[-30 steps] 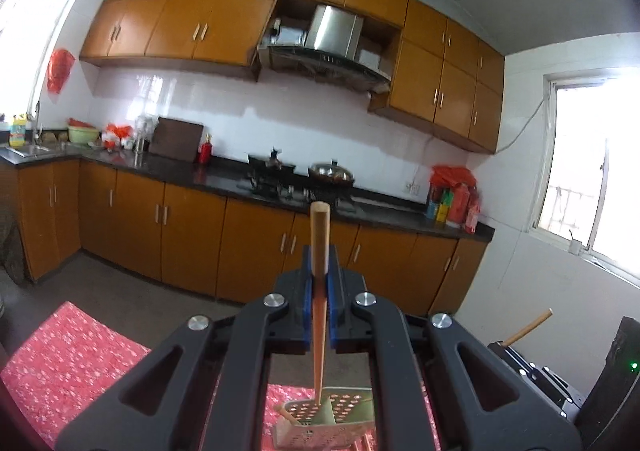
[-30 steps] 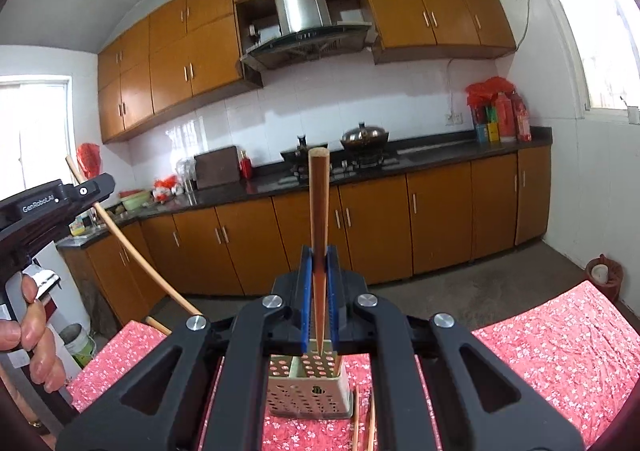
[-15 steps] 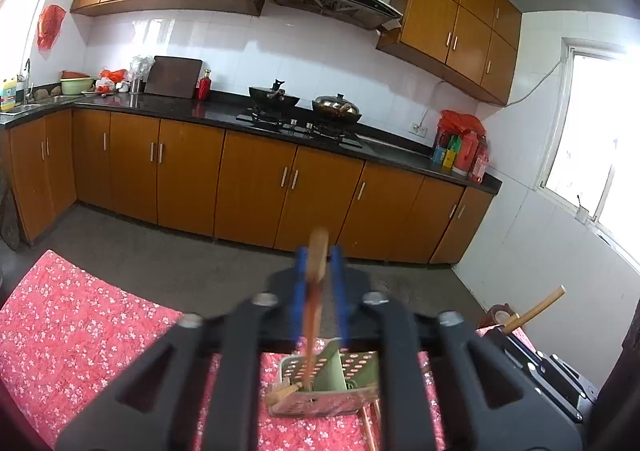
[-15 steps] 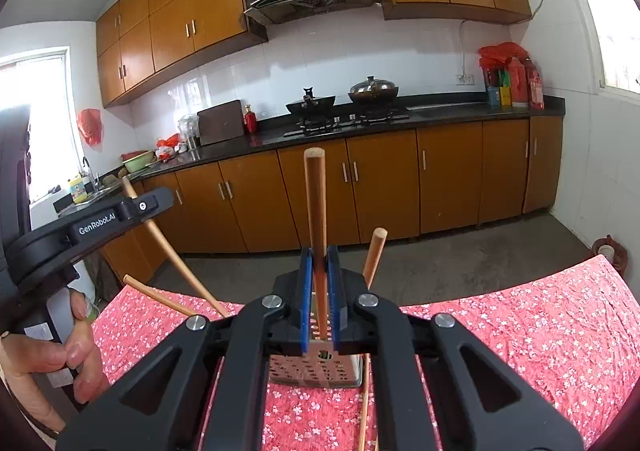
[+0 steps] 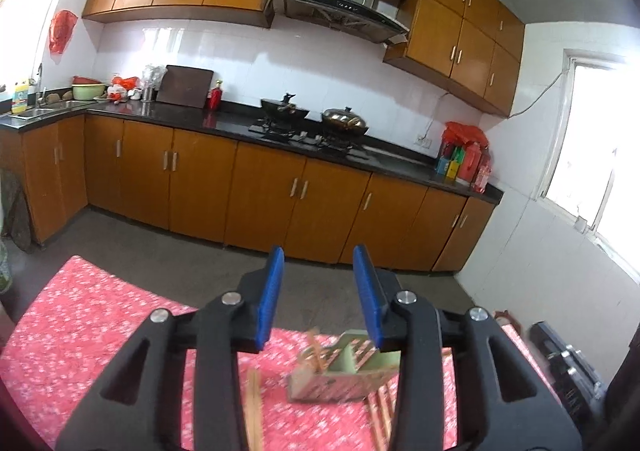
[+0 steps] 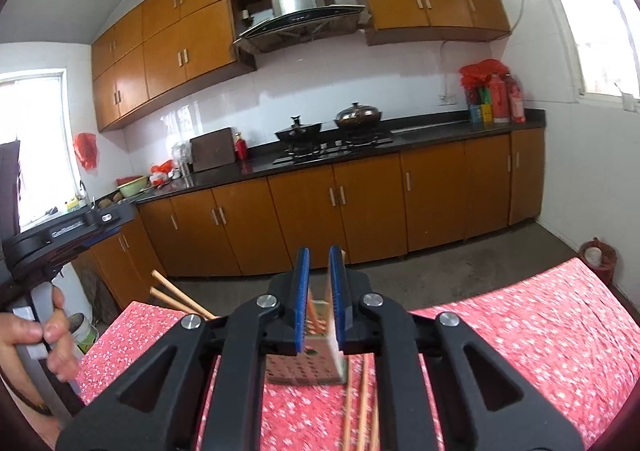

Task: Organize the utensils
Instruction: 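Open the left tool over the holder while the right tool releases its chopstick inside, then grasp a third chopstick with the left tool while the right tool grasps another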

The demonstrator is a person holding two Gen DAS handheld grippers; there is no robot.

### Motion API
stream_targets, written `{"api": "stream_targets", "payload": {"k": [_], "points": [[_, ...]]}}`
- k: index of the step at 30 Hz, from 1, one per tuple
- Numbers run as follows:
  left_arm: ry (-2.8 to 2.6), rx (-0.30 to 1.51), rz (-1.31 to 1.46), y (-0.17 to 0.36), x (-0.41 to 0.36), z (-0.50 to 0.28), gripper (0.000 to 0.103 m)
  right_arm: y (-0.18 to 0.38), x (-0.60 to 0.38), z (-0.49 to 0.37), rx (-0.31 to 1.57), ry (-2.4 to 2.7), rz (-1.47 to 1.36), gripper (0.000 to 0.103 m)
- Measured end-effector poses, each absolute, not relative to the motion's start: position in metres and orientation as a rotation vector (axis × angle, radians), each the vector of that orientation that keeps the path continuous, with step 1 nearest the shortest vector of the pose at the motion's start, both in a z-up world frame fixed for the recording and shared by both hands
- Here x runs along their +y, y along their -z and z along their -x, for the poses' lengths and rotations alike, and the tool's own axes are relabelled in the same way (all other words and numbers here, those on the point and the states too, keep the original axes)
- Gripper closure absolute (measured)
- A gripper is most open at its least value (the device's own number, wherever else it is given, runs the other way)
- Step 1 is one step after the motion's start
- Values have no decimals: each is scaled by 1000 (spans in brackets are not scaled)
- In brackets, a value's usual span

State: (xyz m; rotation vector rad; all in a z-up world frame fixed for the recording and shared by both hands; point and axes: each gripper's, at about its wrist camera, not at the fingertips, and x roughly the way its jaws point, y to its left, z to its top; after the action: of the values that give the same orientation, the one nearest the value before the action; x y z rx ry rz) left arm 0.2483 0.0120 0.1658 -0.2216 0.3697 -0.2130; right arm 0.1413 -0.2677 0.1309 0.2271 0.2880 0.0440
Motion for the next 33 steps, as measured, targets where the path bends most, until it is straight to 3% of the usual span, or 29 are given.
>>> {"api": "stream_targets", "payload": {"k": [8,17,21,26,31,33], "points": [[122,478,151,-118,63,-212,61,-42,-308,-141,536,55,-268,91],[28,725,90,-15,79,-222,60,75,-277,-158,850,-9,-263,91],[2,788,22,18,70,-219,37,93,-267,-163,892,-14,-246,91],[40,832,-6,41,60,-213,23,104,-259,-165,896,3,-184,91],[109,853,-30,55,45,-210,23,105,-273,-161,883,90,-187,95],[147,862,-42,63,38,-207,34,104,-286,-159,878,115,-235,95]]}}
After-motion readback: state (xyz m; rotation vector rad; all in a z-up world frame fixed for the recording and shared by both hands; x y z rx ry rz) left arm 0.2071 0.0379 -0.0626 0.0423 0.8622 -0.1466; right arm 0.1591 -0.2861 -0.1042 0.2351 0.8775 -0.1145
